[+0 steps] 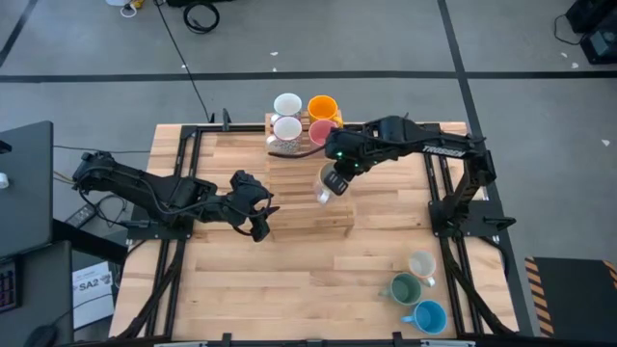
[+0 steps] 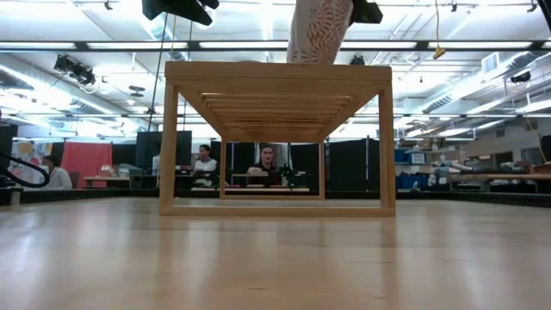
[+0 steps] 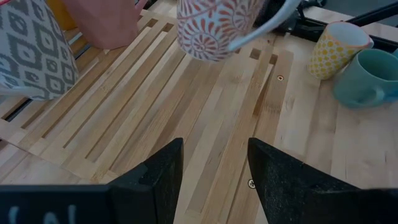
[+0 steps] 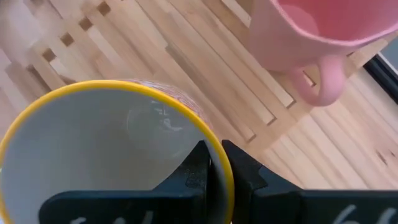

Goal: Place coffee mugs
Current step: Put the orange cup on the shelf aligned with the other gray cup

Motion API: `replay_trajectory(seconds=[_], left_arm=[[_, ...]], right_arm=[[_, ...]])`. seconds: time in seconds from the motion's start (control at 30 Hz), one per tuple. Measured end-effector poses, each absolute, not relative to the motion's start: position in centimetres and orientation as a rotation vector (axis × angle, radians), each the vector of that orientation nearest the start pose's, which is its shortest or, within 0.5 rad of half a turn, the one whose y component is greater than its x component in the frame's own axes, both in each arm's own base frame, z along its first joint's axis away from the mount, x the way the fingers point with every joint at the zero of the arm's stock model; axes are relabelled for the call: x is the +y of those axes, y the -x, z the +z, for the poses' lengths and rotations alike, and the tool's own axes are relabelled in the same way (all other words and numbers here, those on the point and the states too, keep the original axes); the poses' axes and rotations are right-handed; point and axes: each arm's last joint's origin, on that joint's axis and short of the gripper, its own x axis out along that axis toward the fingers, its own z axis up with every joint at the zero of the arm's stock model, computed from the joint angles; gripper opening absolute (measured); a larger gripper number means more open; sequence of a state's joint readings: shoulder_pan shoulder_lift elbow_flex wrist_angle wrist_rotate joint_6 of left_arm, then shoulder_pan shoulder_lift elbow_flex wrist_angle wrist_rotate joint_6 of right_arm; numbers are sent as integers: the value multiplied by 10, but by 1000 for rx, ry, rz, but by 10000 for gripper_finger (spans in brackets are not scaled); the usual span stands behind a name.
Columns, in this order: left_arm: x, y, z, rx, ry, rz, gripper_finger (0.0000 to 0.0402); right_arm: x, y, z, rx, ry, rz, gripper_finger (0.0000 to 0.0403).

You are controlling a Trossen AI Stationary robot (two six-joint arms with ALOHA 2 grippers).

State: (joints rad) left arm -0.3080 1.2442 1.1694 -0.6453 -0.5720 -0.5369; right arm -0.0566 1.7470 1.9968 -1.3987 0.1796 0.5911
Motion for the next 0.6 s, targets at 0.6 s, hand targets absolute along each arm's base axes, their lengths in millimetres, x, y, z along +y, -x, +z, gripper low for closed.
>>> replay_trajectory(seconds=[0.6], left_arm=[[-62,-246,334,562,207,416,185]], right_arm=[[-24,-328,375,1132,-425,-554,38]])
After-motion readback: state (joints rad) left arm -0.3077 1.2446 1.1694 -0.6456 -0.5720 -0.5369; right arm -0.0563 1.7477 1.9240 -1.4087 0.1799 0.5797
